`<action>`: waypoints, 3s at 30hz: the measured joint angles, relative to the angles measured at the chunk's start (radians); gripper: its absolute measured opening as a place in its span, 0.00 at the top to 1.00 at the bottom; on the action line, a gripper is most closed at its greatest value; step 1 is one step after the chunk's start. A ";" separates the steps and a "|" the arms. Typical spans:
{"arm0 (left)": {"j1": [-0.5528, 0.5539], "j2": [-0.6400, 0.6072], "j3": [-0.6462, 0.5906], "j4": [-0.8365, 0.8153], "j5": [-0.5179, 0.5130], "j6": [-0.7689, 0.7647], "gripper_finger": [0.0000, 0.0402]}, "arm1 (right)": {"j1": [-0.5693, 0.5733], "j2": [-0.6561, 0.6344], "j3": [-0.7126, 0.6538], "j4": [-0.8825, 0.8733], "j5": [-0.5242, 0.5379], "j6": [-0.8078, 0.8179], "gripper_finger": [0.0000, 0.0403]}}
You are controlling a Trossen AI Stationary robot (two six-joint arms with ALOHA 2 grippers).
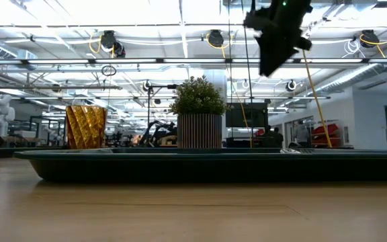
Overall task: Pick and place plate/cup/fork/spoon on tray
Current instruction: Adjust the spoon on the serving tray
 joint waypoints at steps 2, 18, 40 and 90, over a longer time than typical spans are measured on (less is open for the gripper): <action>0.005 0.000 0.000 0.004 0.000 0.003 0.82 | -0.001 0.043 0.018 -0.082 -0.071 0.079 0.78; 0.008 0.000 0.000 0.008 0.000 0.029 0.82 | 0.209 0.142 -0.170 -0.078 -0.327 0.638 0.81; 0.005 0.000 0.000 -0.023 0.003 -0.177 0.82 | 0.303 0.142 -0.299 0.074 -0.245 0.715 0.98; -0.030 0.000 0.000 -0.043 0.005 -0.171 0.82 | 0.259 0.059 -0.431 0.235 -0.254 0.696 1.00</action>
